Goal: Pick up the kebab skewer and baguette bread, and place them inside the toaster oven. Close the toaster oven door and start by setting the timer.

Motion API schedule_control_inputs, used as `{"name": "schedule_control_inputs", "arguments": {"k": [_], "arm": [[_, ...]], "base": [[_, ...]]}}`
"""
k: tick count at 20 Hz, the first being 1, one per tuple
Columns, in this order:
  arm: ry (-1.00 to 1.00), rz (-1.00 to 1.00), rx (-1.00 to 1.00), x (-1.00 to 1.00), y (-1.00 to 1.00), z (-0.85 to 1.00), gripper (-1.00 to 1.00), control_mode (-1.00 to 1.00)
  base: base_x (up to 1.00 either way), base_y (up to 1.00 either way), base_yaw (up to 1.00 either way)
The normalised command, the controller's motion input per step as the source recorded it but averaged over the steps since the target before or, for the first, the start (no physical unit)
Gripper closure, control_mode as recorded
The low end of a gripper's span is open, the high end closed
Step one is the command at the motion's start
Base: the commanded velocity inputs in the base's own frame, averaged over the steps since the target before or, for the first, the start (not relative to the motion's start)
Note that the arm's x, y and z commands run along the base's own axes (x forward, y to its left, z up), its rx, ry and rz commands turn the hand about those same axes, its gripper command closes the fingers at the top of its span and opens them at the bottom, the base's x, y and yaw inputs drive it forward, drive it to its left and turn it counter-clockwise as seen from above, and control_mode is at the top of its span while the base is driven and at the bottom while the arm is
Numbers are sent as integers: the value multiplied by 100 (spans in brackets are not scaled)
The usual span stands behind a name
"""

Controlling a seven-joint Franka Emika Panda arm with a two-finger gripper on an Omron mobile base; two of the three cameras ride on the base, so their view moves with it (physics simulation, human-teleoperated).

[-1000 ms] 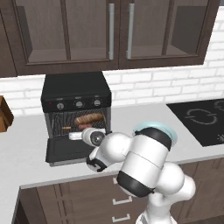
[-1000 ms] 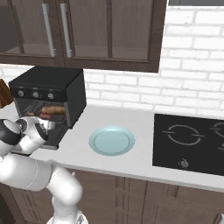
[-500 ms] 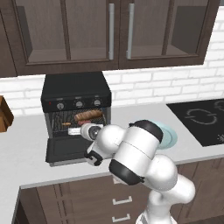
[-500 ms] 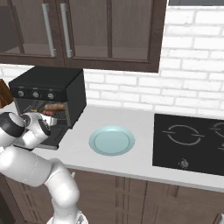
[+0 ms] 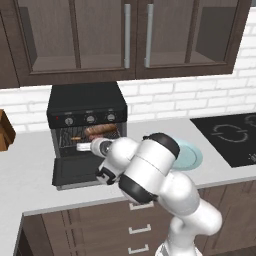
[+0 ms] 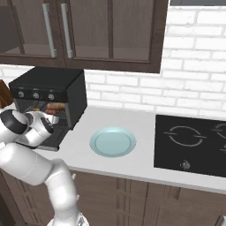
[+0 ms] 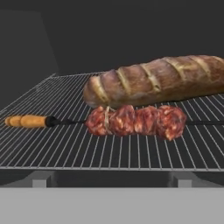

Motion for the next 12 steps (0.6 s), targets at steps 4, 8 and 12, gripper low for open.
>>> {"name": "schedule_control_inputs", "arguments": {"k": [4,8,12], "arm": [[-1,0,0,18,16,9,-100,-100],[-1,0,0,17,16,9,-100,-100],[0,0,0,19,16,8,-100,-100]], "base": [[0,0,0],[0,0,0],[0,0,0]]}}
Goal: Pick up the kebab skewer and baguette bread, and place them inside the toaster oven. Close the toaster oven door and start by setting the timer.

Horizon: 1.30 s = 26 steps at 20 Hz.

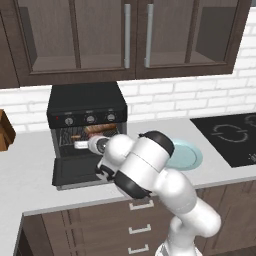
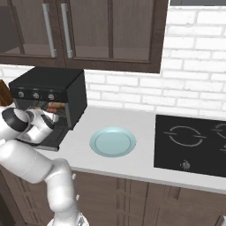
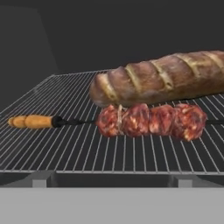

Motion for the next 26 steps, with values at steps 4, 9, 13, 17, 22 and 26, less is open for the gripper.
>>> {"name": "schedule_control_inputs", "arguments": {"k": [4,9,13,17,22,26], "arm": [[0,0,0,12,16,5,-100,-100],[0,0,0,-26,5,13,-100,-100],[0,0,0,-61,0,21,-100,-100],[0,0,0,-87,0,31,-100,-100],[0,-1,0,-71,15,49,-100,-100],[2,-8,0,-57,36,61,-100,-100]], "base": [[0,0,0],[0,0,0],[0,0,0],[0,0,0],[0,0,0],[0,0,0]]}}
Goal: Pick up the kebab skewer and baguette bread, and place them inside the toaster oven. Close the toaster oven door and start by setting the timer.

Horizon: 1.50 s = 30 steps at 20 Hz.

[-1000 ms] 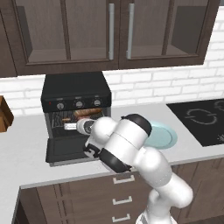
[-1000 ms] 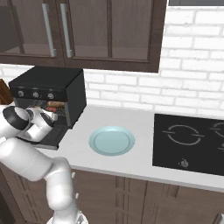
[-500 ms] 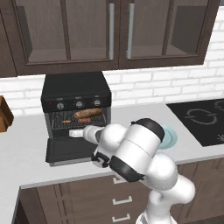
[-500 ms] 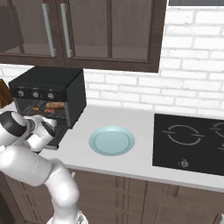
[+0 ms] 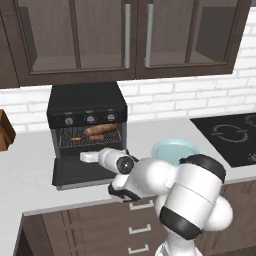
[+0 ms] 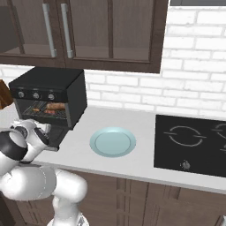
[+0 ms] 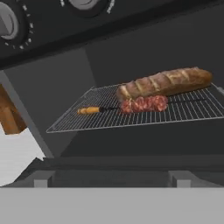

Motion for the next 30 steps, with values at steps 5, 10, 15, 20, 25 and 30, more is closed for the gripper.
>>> {"name": "schedule_control_inputs", "arguments": {"k": [5,10,15,20,25,30], "arm": [[11,-13,0,-50,37,69,-100,-100],[19,-15,-1,-47,18,56,-100,-100],[24,-7,-9,-74,21,11,-100,-100],[21,0,-14,-76,28,0,-100,-100],[15,0,-13,-64,33,0,-100,-100],[4,0,-9,-34,26,-9,-100,-100]], "base": [[0,0,0],[0,0,0],[0,0,0],[0,0,0],[0,0,0],[0,0,0]]}}
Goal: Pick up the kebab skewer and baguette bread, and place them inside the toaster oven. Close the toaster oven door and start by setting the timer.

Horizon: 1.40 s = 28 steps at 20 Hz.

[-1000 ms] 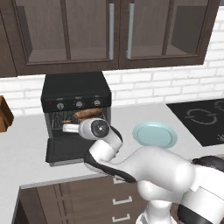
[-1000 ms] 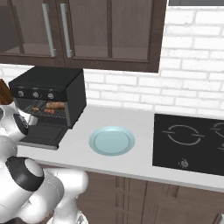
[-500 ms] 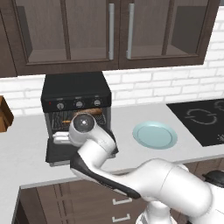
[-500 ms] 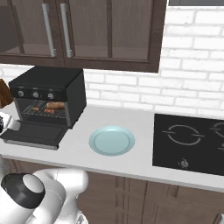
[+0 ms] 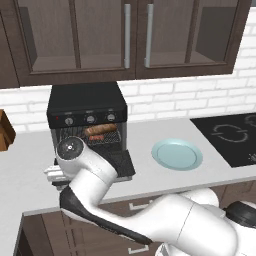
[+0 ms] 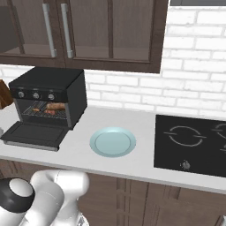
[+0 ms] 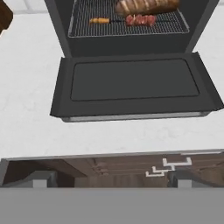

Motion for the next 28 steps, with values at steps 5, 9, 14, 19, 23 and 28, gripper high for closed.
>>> {"name": "schedule_control_inputs", "arguments": {"k": [5,9,14,19,23,28], "arm": [[-7,1,-3,-4,1,-39,-100,-100],[-12,2,-2,0,0,-50,-100,-100],[-13,2,-2,8,0,-43,-100,-100],[-7,0,0,20,-1,-27,-100,-100],[-1,0,0,32,0,-24,-100,-100],[0,0,0,32,0,-24,-100,-100]], "base": [[0,0,0],[0,0,0],[0,0,0],[0,0,0],[0,0,0],[0,0,0]]}}
